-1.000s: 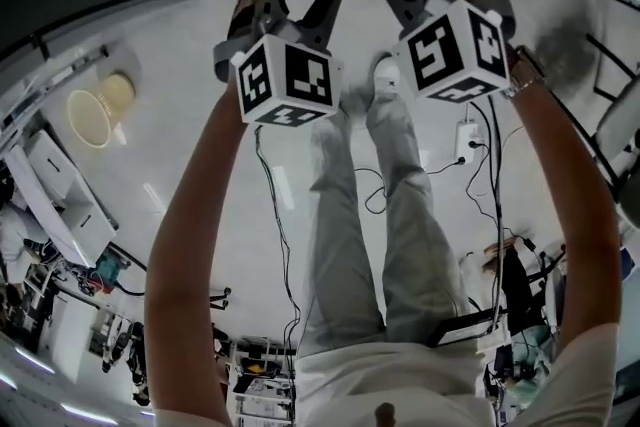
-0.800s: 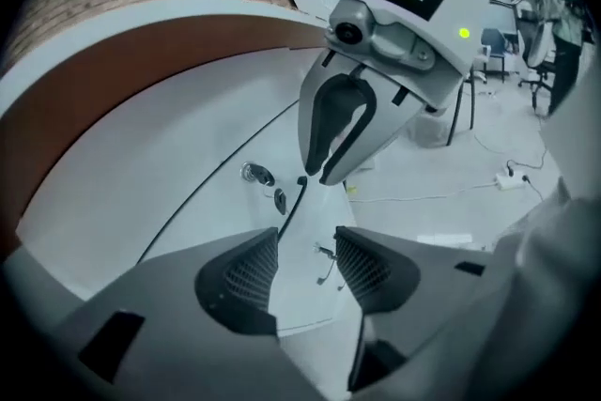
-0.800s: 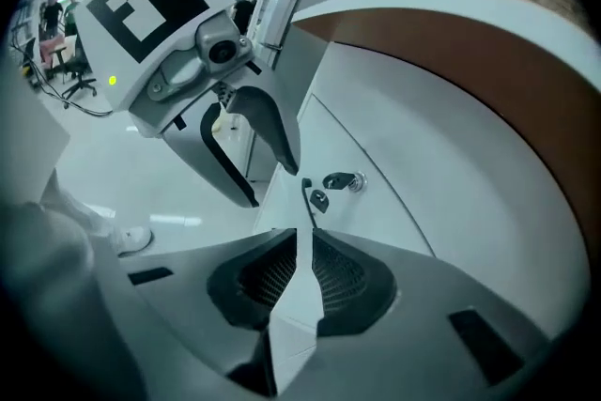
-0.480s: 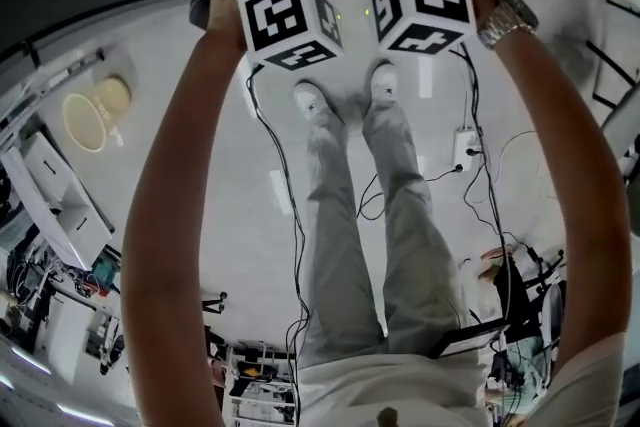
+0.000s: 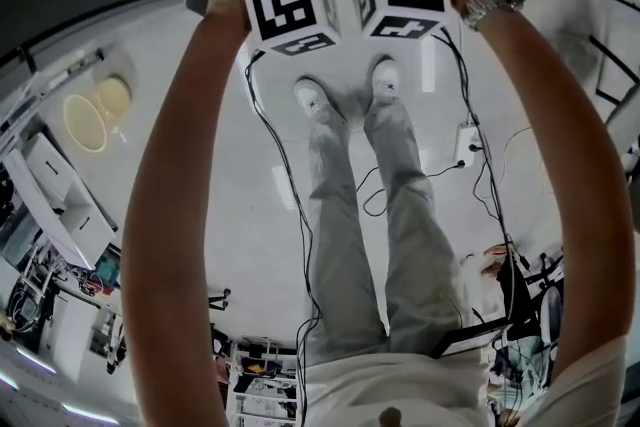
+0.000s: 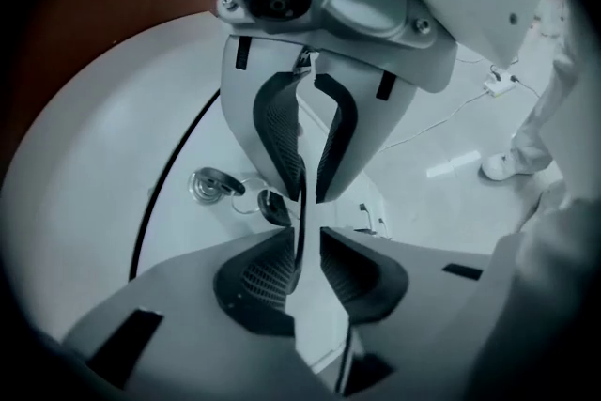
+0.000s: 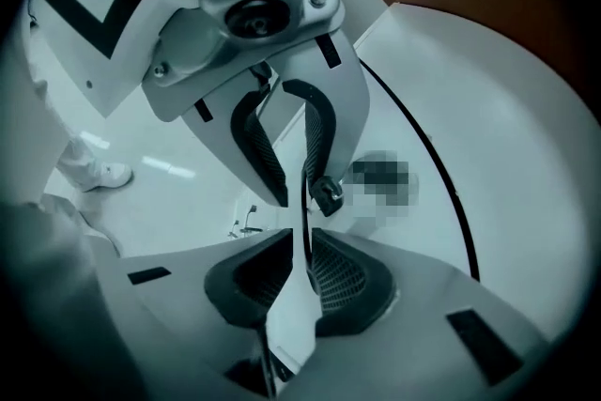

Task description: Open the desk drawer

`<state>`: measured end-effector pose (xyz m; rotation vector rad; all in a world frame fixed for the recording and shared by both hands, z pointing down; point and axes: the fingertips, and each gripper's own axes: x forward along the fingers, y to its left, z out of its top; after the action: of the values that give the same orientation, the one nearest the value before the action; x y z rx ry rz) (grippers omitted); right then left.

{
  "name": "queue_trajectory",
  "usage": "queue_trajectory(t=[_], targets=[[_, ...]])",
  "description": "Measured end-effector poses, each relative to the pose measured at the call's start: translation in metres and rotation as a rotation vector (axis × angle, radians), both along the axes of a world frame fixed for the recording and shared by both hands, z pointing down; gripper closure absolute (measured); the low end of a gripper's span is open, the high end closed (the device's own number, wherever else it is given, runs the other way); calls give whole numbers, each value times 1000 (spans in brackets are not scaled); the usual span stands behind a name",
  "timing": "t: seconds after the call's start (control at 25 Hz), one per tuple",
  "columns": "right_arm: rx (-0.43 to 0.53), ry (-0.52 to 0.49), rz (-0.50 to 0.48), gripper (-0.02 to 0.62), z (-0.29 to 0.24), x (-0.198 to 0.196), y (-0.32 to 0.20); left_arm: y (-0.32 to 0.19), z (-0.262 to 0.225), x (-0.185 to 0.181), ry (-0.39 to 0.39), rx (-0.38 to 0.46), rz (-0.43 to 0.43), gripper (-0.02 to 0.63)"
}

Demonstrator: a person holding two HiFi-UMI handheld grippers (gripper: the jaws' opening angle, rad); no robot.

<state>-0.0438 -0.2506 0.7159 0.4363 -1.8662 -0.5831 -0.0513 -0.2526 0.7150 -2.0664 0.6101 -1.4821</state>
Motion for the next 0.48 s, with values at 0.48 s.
queue_trajectory(t=[0.48], targets=[[-8, 7, 45, 555, -4, 1, -3, -6, -5, -3, -31, 34, -39, 578]])
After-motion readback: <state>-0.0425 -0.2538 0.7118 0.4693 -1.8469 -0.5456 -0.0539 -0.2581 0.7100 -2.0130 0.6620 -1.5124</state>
